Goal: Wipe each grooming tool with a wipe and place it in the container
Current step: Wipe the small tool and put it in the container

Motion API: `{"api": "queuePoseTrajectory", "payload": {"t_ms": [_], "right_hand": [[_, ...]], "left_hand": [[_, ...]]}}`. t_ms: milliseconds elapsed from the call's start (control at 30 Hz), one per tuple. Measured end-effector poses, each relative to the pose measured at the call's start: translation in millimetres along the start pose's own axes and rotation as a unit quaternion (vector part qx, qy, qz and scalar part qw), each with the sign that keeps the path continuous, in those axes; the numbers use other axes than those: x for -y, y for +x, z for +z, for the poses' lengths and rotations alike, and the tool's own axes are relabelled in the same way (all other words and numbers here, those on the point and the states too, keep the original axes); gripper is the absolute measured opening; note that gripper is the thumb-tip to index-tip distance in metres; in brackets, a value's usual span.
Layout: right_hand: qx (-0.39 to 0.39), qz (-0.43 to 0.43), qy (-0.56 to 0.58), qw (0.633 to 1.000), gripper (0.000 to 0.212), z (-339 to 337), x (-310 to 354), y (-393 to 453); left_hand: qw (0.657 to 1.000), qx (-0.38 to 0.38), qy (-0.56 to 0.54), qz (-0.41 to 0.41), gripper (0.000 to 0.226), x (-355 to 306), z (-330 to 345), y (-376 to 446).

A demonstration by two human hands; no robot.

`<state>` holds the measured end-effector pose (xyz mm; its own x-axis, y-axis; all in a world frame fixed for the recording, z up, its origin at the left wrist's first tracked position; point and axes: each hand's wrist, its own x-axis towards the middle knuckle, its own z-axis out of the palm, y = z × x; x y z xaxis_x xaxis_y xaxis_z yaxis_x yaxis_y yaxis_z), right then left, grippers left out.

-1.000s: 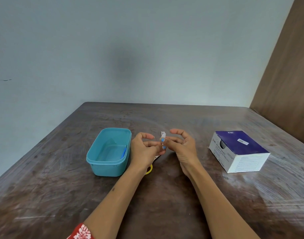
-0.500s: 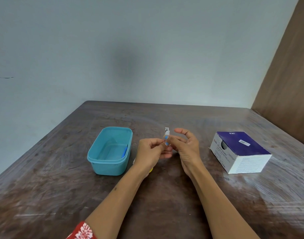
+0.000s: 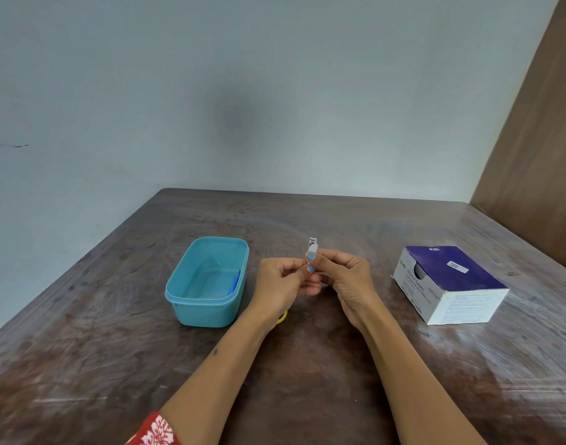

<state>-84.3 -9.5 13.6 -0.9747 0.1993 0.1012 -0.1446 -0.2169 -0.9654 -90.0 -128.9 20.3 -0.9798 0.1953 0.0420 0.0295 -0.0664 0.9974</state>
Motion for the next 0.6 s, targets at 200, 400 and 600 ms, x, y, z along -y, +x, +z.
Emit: {"api": "queuePoseTrajectory", "payload": {"t_ms": [200, 400, 600], "right_hand": [[-0.019, -0.018, -0.007, 1.000, 0.008, 0.9, 0.3, 0.2], [-0.021, -0.018, -0.009, 1.000, 0.011, 0.6, 1.0, 0.1], [-0.028, -0.033, -0.029, 0.999, 0.013, 1.6, 1.7, -0.9]], "left_hand": [[1.000, 0.009, 0.001, 0.001, 0.011, -0.3, -1.2, -0.2], [1.000, 0.019, 0.015, -0.006, 0.011, 0.3, -1.3, -1.3], [0.999, 0.006, 0.033, 0.002, 0.015, 0.9, -1.3, 0.3]]}}
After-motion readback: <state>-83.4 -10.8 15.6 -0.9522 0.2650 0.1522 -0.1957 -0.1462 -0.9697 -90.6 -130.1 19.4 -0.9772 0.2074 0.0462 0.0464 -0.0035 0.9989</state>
